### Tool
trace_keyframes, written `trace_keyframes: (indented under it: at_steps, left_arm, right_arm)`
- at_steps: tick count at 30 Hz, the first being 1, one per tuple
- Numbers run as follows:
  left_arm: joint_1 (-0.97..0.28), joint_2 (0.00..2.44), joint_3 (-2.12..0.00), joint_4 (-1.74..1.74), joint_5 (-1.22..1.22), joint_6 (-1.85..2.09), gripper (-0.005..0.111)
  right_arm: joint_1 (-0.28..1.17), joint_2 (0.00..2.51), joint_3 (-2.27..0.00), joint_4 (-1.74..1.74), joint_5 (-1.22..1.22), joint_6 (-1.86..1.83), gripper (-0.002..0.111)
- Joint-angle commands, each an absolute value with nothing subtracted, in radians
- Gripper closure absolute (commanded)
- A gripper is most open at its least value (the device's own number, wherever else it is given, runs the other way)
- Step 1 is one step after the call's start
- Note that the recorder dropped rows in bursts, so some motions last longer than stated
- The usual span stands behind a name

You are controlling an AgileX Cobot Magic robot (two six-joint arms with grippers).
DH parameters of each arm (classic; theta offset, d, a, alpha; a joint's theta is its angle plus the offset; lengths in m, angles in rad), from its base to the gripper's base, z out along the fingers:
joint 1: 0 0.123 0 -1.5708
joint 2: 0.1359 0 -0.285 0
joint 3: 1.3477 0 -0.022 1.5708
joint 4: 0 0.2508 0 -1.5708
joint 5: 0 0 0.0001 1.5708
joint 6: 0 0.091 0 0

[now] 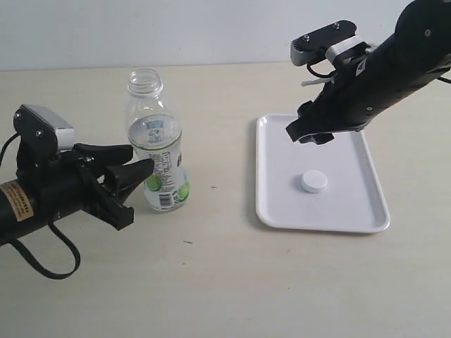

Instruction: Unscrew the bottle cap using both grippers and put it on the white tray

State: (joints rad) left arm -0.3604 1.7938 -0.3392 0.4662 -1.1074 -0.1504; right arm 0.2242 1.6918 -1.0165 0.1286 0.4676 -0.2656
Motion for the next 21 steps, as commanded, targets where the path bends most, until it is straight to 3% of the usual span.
trace_keyframes:
  at_steps: [1, 4, 9, 21]
  left_arm:
    - [-0.358, 1.731, -0.280, 0.416, -1.117, -0.135, 0.105]
    - [-0.358, 1.684, -0.229, 0.245, -1.117, -0.129, 0.107]
    - [-0.358, 1.607, -0.172, 0.139, -1.121, -0.129, 0.107]
    - [-0.358, 1.313, -0.001, -0.083, -1.133, -0.125, 0.107]
  right_arm:
    - [0.221, 1.661, -1.014, 0.167, 0.475, -0.293, 0.070]
    - [0.221, 1.659, -1.014, 0.169, 0.475, -0.293, 0.089]
    - [0.221, 1.659, -1.014, 0.184, 0.475, -0.293, 0.107]
    - [0.221, 1.659, -1.014, 0.239, 0.423, -0.285, 0.108]
